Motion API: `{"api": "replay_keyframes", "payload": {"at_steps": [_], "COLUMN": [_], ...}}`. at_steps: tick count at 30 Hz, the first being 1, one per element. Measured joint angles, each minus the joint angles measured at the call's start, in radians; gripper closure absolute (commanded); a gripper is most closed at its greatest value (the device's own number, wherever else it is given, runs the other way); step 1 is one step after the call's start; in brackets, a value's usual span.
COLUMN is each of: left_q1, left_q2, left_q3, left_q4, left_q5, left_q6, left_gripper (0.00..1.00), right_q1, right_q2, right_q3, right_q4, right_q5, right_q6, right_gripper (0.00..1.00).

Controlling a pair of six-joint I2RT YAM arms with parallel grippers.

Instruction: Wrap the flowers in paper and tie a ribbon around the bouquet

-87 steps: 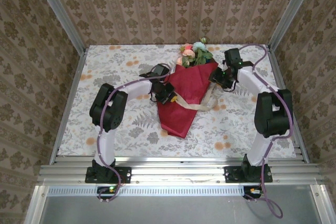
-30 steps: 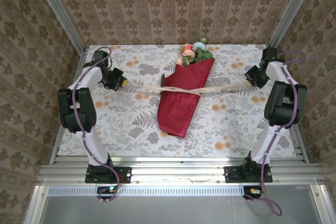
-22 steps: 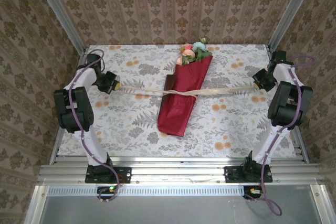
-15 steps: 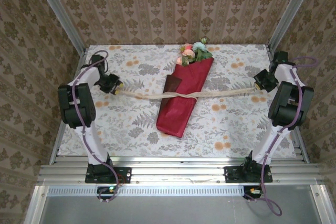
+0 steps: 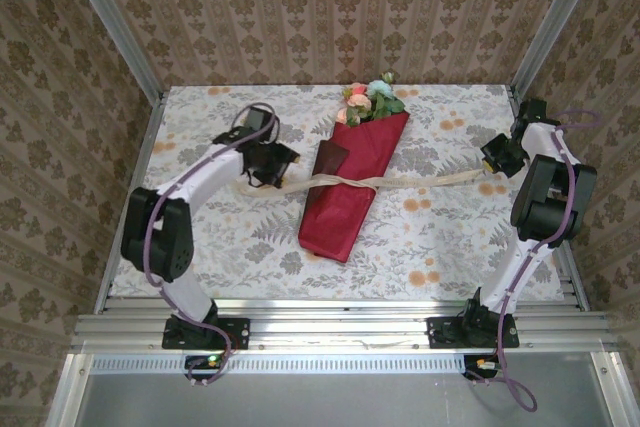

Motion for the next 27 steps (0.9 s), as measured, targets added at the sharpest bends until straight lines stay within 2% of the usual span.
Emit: {"api": "replay_keyframes", "payload": {"at_steps": [7, 16, 18, 22, 23, 25, 27], "left_q1": [-0.025, -0.041, -0.042, -0.041, -0.041, -0.042, -0.042], "left_q2": [0.16, 0.185, 0.211, 0.224, 0.228, 0.231, 0.231], "left_q3": [-0.008, -0.061, -0.059, -0.055, -0.055, -0.06, -0.063], "left_q4": [0.097, 0.215, 0.239, 0.252, 0.259, 0.274, 0.282], "left_q5": [-0.002, -0.001, 0.0, 0.01, 0.01, 0.011, 0.01], "left_q6": [-0.197, -0.373, -0.393, -0.416, -0.417, -0.421, -0.421], "left_gripper": [0.47, 0.53, 0.6, 0.94, 1.0, 1.0, 1.0], "right_q1": [0.0, 0.001, 0.003, 0.003, 0.003, 0.005, 0.006], "right_q2": [0.0, 0.0, 0.0, 0.0, 0.0, 0.0, 0.0], "right_q3": [0.0, -0.007, -0.009, -0.011, -0.011, -0.011, -0.011], "right_q4": [0.0, 0.0, 0.0, 0.001, 0.0, 0.0, -0.002], "right_q5": [-0.005, -0.013, -0.014, -0.018, -0.019, -0.019, -0.018], "right_q6": [-0.008, -0.022, -0.023, -0.022, -0.022, -0.022, -0.019], "right_gripper": [1.0, 1.0, 1.0, 1.0, 1.0, 0.97, 0.78]}}
